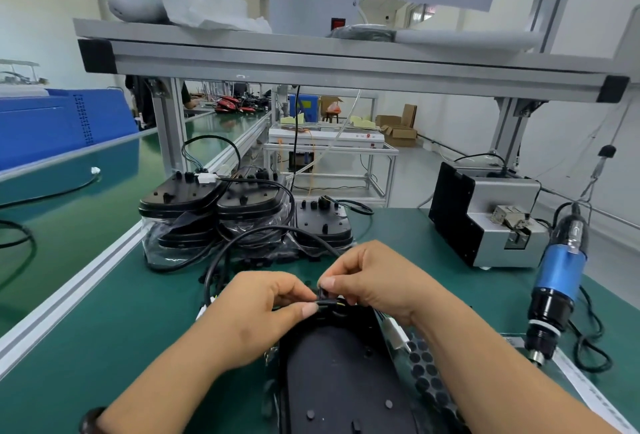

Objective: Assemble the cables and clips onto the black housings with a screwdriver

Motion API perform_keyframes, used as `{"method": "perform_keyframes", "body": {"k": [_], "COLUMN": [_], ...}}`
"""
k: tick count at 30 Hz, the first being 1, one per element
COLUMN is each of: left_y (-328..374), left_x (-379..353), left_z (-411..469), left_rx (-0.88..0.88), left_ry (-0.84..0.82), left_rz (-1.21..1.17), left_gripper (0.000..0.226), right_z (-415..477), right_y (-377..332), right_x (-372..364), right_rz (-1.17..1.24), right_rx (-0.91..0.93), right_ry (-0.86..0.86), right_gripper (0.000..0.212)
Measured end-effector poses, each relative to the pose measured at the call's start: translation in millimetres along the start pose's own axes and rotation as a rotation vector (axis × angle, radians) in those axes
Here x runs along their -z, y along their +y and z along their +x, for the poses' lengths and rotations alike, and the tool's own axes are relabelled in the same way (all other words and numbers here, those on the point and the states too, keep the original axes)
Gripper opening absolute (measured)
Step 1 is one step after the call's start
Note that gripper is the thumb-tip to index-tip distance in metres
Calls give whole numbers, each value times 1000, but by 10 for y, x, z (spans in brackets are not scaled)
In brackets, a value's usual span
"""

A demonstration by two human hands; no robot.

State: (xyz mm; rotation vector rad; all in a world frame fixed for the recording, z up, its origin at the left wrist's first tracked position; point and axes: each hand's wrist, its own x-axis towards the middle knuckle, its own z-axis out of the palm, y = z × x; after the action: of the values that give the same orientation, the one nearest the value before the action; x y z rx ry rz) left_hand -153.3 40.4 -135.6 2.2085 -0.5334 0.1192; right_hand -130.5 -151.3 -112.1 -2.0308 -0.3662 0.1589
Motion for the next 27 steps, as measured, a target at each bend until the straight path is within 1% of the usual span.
{"method": "perform_keyframes", "body": {"k": [6, 10, 13, 17, 23, 27], "left_y": [-39, -63, -73, -109, -129, -133], "left_x": [-2, -24, -29, -35, 3, 0], "left_z": [8, 19, 18, 30, 35, 23], "left_rx": [11, 40, 35, 19, -5, -6], "left_ry": [39, 70, 83, 92, 18, 27], "left_rz": [-18, -5, 17, 45, -15, 9], "left_gripper": [10, 7, 9, 12, 20, 21], "right_z": [39, 50, 25, -19, -38, -57], "right_y": [-16, -26, -27, -5, -43, -67], "right_x": [-24, -15, 20, 43, -21, -73], "right_rz": [-2, -38, -50, -86, -225, -363], "right_rx": [-33, -26, -8, 16, 47, 78], "right_ry": [-32, -62, -105, -150, -113, -87], "right_gripper": [19, 17, 18, 6, 10, 8]}}
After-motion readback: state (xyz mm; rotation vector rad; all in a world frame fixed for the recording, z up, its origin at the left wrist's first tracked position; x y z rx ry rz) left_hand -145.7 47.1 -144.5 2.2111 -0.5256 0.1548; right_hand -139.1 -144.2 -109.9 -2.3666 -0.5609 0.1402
